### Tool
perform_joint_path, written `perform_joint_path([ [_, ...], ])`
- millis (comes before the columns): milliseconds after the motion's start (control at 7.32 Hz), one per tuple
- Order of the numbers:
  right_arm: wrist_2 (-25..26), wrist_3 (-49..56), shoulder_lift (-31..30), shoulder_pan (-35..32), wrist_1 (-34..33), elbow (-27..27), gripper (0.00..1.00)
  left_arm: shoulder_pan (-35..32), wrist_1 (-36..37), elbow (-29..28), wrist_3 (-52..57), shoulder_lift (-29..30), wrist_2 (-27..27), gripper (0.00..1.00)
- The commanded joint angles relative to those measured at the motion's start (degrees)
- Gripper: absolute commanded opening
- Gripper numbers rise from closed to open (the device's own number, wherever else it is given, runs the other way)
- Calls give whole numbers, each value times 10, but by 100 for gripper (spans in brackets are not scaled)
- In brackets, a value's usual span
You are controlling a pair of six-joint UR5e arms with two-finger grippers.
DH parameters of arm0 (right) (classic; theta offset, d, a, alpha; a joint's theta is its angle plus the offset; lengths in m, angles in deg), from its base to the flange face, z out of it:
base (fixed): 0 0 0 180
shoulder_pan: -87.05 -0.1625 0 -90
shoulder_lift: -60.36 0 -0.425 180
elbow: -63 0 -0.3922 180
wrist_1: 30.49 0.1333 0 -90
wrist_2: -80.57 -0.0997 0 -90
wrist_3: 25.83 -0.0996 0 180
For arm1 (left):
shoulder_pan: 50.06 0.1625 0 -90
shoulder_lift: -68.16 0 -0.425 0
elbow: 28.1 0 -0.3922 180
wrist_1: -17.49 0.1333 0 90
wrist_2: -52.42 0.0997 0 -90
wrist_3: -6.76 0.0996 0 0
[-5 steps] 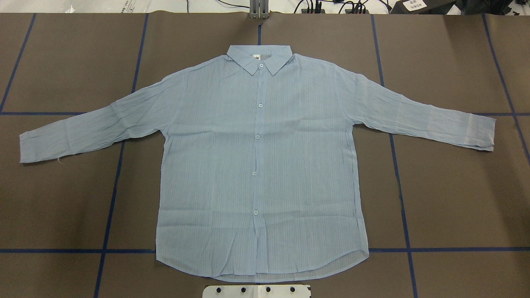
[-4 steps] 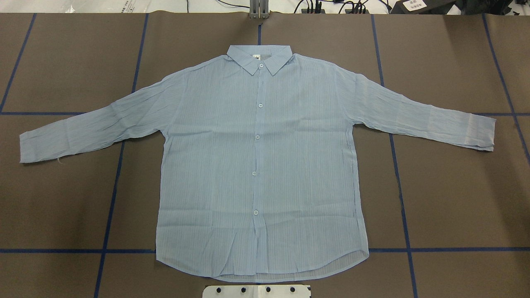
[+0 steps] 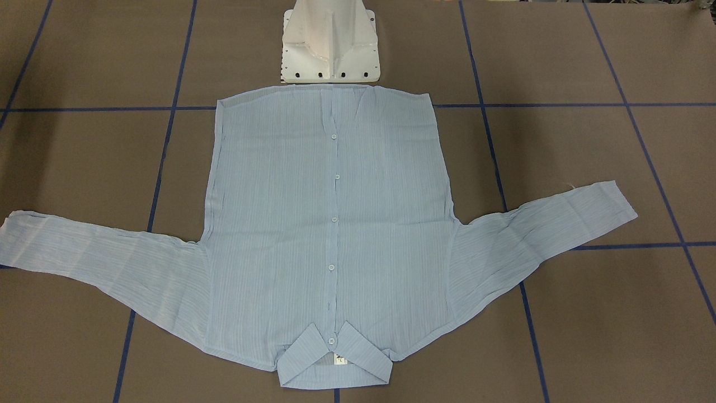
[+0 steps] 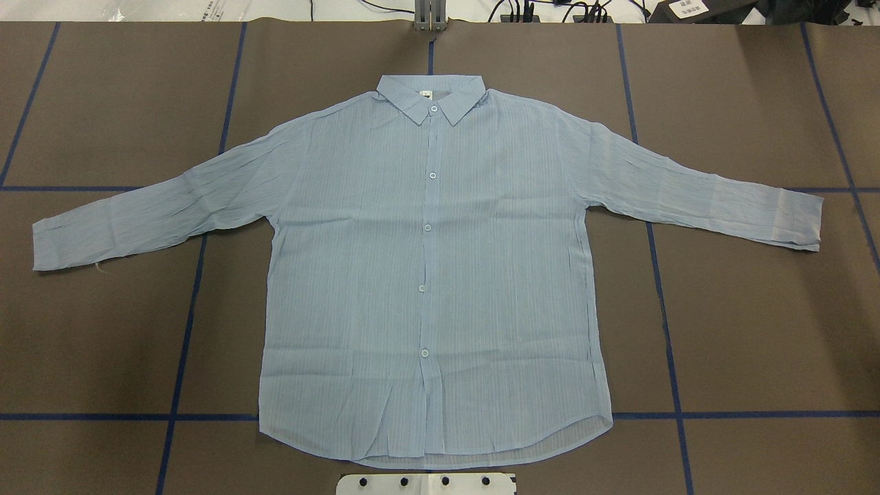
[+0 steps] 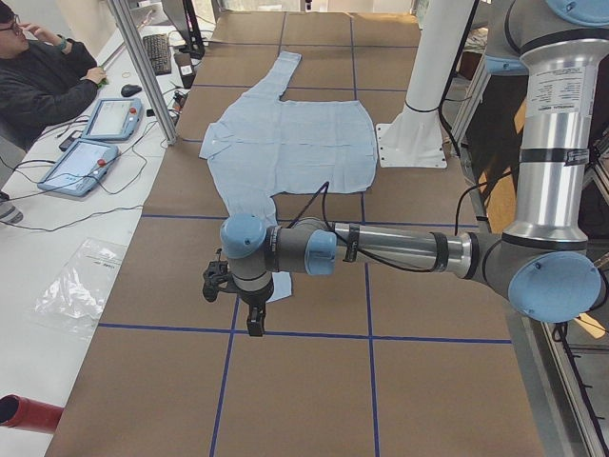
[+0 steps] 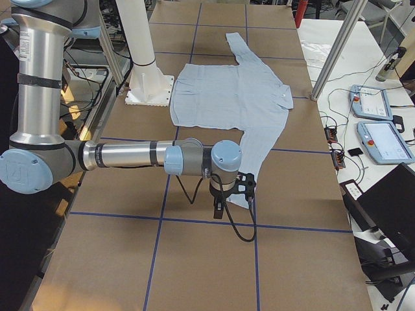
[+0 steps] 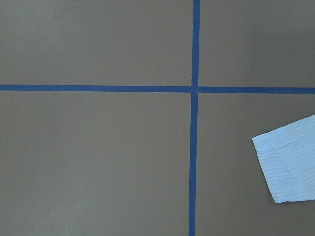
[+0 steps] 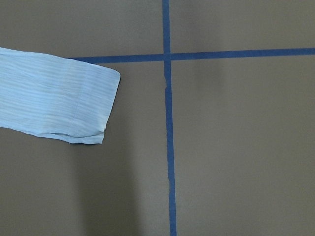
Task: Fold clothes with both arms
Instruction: 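Lower the right gripper toward the cuff of the sleeve nearest it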
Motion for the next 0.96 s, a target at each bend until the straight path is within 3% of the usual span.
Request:
perform_joint_path([
  [0,-7,-3,35,2,-1,11,100,-9,-4,4,-3,41,0,100],
  [137,-18,-5,60,3,-2,18,100,-10,-5,13,3,60,0,100],
  [273,-65,-4,61,4,11,37,100,-10,-7,21,-1,71,0,100],
  [410,-110,-6,61,4,67,78,100,-6,-13,18,0,66,-2,100],
  [683,-111,-14,67,27,209,159,100,-6,-25,31,-1,58,-2,100],
  [820,-104,-75,73,54,244,177,100,-6,-47,31,-1,62,-2,100],
])
